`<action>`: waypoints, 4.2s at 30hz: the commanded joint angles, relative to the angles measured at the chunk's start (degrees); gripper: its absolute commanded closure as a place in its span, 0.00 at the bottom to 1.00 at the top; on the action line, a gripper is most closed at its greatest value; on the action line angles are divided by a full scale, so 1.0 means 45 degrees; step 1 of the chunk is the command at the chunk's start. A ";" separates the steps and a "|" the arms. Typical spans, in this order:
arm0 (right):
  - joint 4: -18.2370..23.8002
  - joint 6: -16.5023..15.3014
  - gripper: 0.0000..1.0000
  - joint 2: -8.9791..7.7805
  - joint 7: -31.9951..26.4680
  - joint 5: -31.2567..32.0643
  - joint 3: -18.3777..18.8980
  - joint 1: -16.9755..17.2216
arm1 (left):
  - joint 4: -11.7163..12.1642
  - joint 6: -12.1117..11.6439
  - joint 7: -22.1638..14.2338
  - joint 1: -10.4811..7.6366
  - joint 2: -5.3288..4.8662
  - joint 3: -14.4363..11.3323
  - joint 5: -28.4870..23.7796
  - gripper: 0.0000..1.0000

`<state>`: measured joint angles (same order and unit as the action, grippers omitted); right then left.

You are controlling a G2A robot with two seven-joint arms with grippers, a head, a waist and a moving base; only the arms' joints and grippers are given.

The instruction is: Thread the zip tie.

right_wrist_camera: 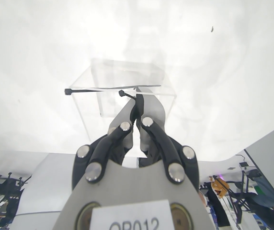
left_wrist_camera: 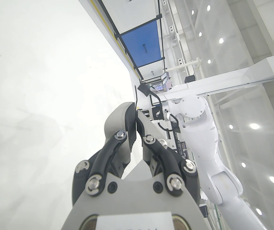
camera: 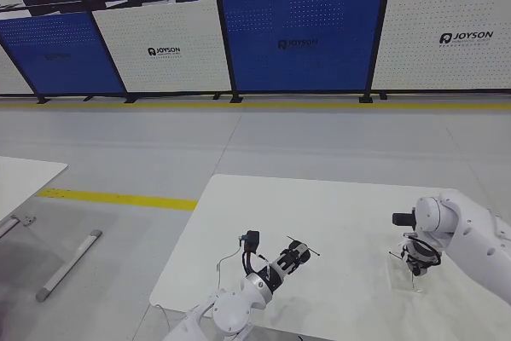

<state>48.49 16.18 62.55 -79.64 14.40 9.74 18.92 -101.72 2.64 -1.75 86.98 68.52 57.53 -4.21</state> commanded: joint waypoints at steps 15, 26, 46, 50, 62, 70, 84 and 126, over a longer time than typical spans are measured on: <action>0.0737 0.0077 1.00 -0.0268 0.0000 0.0188 0.0070 -0.0089 | 0.0000 0.0000 0.0000 0.0000 0.0000 0.0000 0.0000 1.00; 0.3534 0.0471 1.00 -0.2128 0.1816 -0.0345 0.2210 0.1128 | 0.0000 0.0000 0.0000 0.0000 0.0000 0.0000 0.0000 1.00; 0.3691 -0.0319 1.00 -0.2469 0.3246 -0.1267 0.3251 0.1758 | 0.0000 0.0000 0.0000 0.0000 0.0000 0.0000 0.0000 1.00; 0.4446 -0.0532 1.00 -0.2936 0.4724 -0.1379 0.4183 0.2480 | 0.0000 0.0000 0.0000 0.0000 0.0000 0.0000 0.0000 1.00; 0.7761 -0.1015 1.00 -0.4469 0.6776 -0.1176 0.6626 0.5255 | 0.0000 0.0000 0.0000 0.0000 0.0000 0.0000 0.0000 1.00; 0.7818 -0.1190 1.00 -0.4458 0.6942 -0.1271 0.6665 0.5320 | 0.0000 0.0000 0.0000 0.0000 0.0000 0.0000 0.0000 1.00; 1.0361 -0.2379 1.00 -0.4541 1.0595 -0.0770 0.7541 0.7825 | 0.0000 0.0000 0.0000 0.0000 0.0000 0.0000 0.0000 1.00; 1.1016 -0.3211 1.00 -0.4195 1.4795 -0.2082 0.8232 1.0005 | 0.0000 0.0000 0.0000 0.0000 0.0000 0.0000 0.0000 1.00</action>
<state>98.06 1.73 43.67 -13.06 5.03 46.78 63.95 -101.72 2.64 -1.75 86.98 68.52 57.53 -4.21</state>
